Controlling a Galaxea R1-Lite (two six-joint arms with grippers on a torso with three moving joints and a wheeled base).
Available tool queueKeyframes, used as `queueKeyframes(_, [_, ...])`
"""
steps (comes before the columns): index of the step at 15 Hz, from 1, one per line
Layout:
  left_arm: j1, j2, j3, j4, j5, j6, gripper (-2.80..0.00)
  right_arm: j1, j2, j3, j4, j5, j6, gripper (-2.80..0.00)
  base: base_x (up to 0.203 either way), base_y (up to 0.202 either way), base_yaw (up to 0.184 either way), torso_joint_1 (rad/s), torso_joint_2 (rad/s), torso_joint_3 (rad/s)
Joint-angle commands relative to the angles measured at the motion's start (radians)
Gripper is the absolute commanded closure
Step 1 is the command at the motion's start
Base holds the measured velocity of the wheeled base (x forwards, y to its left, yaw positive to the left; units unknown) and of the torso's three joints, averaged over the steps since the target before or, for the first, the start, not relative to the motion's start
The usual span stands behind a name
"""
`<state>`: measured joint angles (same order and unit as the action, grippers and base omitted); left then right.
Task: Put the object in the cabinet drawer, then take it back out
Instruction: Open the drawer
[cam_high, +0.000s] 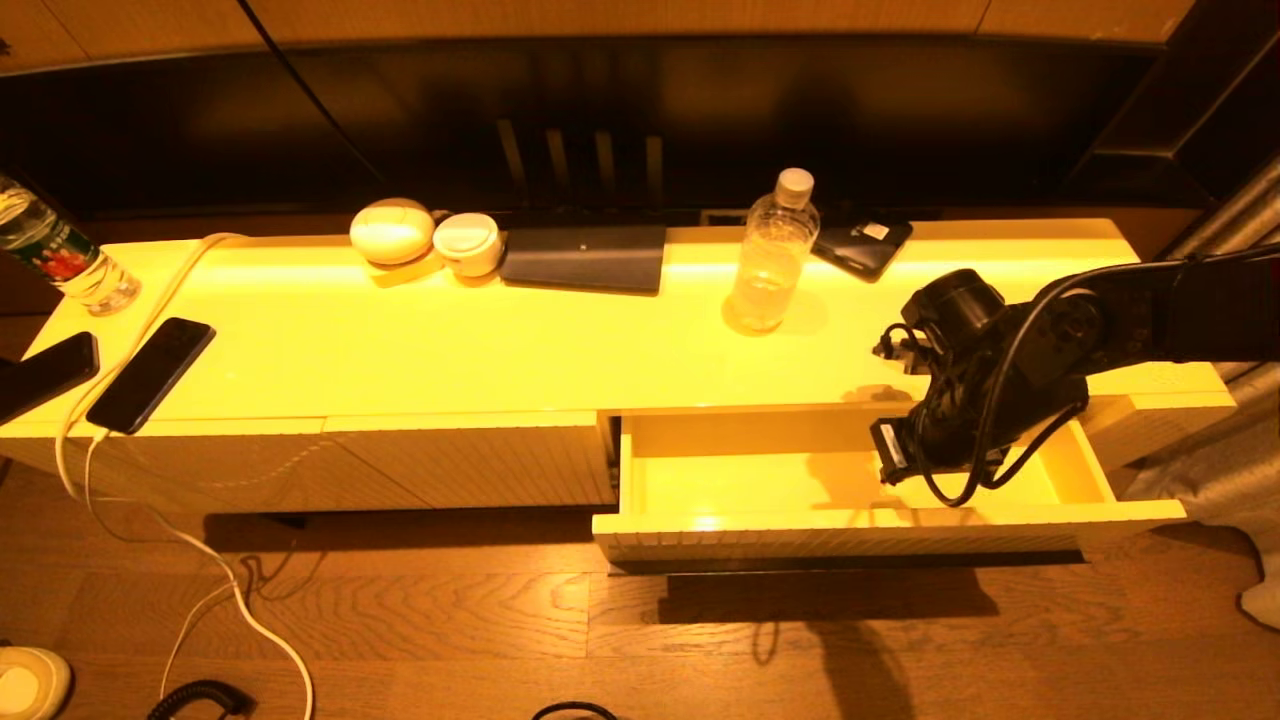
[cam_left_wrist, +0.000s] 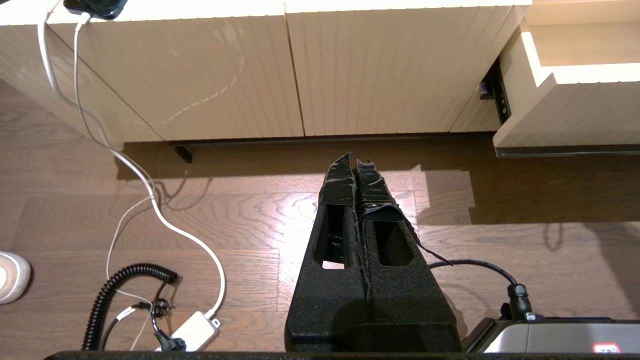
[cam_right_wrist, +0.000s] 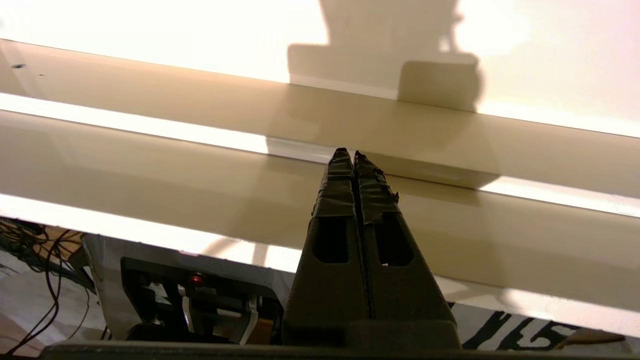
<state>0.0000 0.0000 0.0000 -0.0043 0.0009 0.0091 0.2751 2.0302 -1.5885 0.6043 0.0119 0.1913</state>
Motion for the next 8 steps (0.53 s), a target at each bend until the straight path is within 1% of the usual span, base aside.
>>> queueKeyframes(1, [0.000,0.000,0.003,0.000,0.001,0.000,0.00,-0.001,0.019,-0.005,0.005,0.002,0.000,0.00,0.000,0.000,0.000,0.000,0.00,0.000])
queueKeyframes(4, [0.000,0.000,0.003,0.000,0.001,0.000,0.00,0.001,0.021,0.002,0.029,0.000,-0.001,0.00,0.000,0.000,0.000,0.000,0.00,0.000])
queueKeyframes(6, [0.000,0.000,0.002,0.000,0.000,0.000,0.00,0.007,0.020,-0.003,0.106,0.001,-0.001,0.00,0.000,0.000,0.000,0.000,0.00,0.000])
queueKeyframes(8, [0.000,0.000,0.003,0.000,0.001,0.000,0.00,0.015,0.018,0.010,0.139,0.002,0.000,0.00,0.000,0.000,0.000,0.000,0.00,0.000])
